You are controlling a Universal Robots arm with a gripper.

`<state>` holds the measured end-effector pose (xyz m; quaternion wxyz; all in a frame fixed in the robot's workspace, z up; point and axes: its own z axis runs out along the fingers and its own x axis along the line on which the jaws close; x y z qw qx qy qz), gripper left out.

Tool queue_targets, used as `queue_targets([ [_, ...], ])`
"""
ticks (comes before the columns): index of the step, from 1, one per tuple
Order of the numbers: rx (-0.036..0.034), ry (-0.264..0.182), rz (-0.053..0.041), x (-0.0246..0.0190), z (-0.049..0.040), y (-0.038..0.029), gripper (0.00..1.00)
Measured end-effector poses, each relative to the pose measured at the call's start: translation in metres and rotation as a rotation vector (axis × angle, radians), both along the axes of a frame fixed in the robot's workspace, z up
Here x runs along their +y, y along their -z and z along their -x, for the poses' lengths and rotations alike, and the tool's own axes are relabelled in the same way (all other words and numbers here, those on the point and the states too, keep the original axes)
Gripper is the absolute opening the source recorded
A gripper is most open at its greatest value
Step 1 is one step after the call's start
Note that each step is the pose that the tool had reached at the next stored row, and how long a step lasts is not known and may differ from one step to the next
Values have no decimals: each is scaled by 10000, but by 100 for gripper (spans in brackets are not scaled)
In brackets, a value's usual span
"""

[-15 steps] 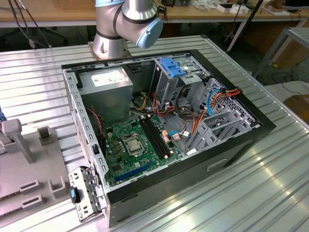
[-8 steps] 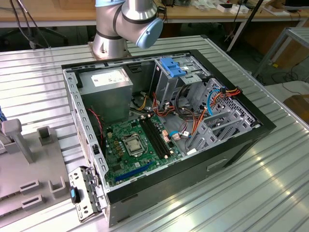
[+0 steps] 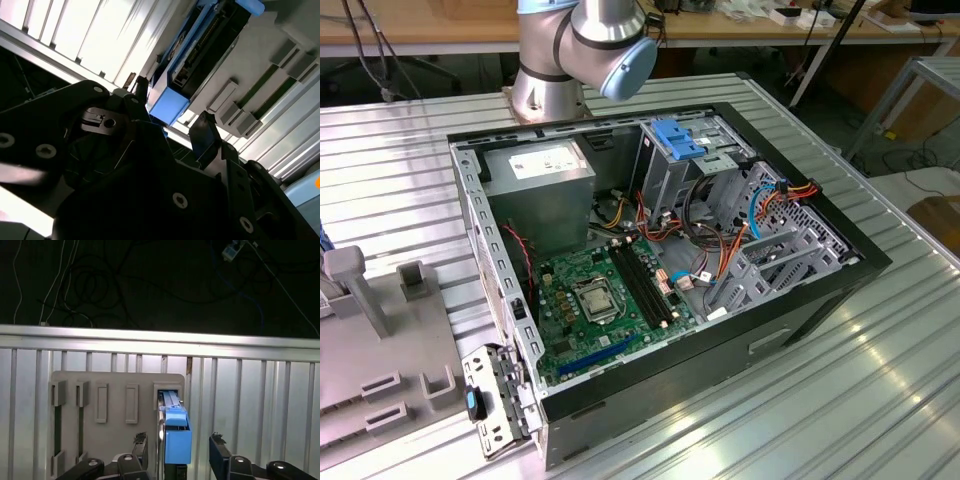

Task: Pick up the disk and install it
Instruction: 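Pick up the disk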

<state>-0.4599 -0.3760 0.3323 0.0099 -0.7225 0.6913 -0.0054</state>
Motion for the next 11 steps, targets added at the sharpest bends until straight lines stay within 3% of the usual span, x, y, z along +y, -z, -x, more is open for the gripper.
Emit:
queue_targets([
  [2,1,-1,150,0,0,21,60],
  [3,1,-1,166,-1,0,21,60],
  [11,0,0,176,0,0,21,60],
])
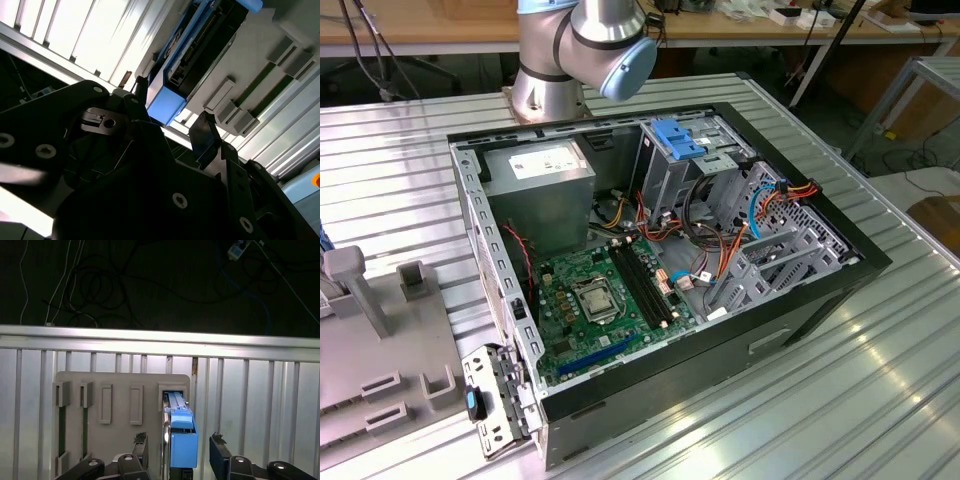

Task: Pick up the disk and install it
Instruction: 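Pick up the disk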

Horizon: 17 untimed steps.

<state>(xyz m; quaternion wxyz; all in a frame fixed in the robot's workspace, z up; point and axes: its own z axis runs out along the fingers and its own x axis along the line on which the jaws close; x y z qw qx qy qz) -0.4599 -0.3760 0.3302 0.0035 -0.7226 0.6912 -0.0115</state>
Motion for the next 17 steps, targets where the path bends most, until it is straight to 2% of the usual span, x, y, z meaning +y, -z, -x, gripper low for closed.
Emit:
queue_targets([
  [3,0,-1,4,0,-1,2,60],
  [6,0,0,18,0,0,31,60],
  [12,-7,1,70,2,-23,131,60],
  [17,-6,0,79,2,-26,212,60],
])
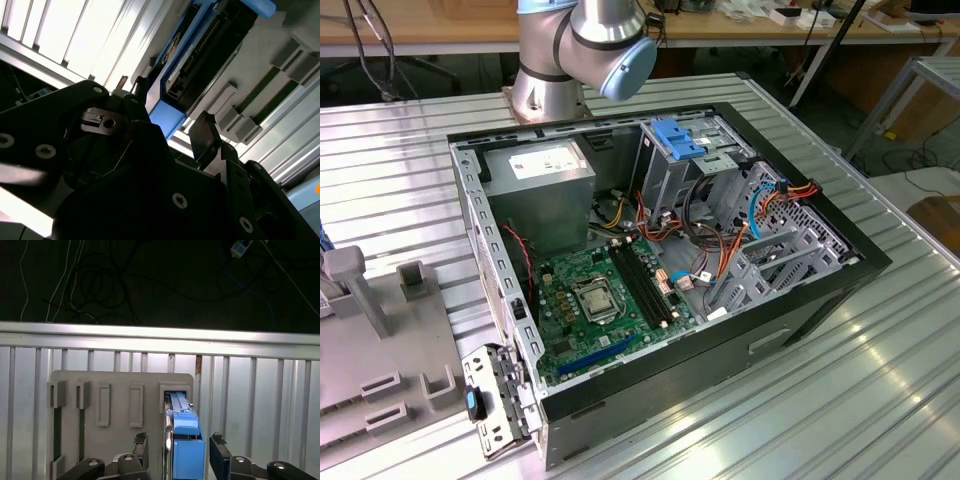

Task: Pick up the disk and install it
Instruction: 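Pick up the disk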

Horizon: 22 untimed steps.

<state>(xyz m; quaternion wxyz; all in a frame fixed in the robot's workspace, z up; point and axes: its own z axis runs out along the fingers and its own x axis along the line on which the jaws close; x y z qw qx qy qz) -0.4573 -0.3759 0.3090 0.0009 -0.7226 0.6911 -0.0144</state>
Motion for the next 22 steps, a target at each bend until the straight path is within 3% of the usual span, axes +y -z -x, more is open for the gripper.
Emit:
queue_targets([
  [3,2,1,1,0,-7,30,59],
  [6,0,1,0,0,-8,34,45],
  [22,0,160,0,0,-9,39,44],
])
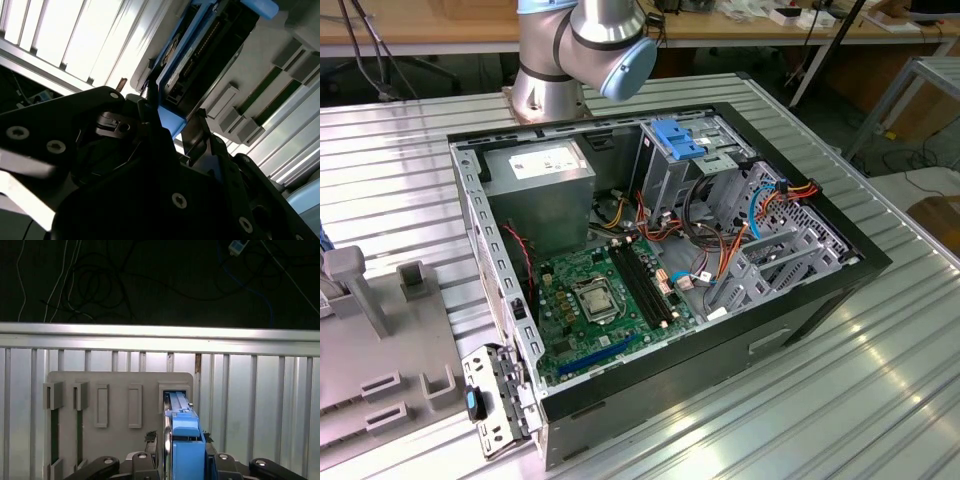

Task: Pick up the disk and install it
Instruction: 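Pick up the disk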

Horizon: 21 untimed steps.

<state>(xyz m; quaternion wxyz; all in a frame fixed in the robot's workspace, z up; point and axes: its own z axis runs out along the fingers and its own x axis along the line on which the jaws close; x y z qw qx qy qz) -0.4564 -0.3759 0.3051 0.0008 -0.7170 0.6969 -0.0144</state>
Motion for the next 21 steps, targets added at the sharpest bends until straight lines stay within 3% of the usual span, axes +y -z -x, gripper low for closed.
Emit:
queue_targets([
  [1,1,1,0,0,0,0,37],
  [2,1,1,0,0,0,0,37],
  [21,0,0,0,0,0,-3,37],
])
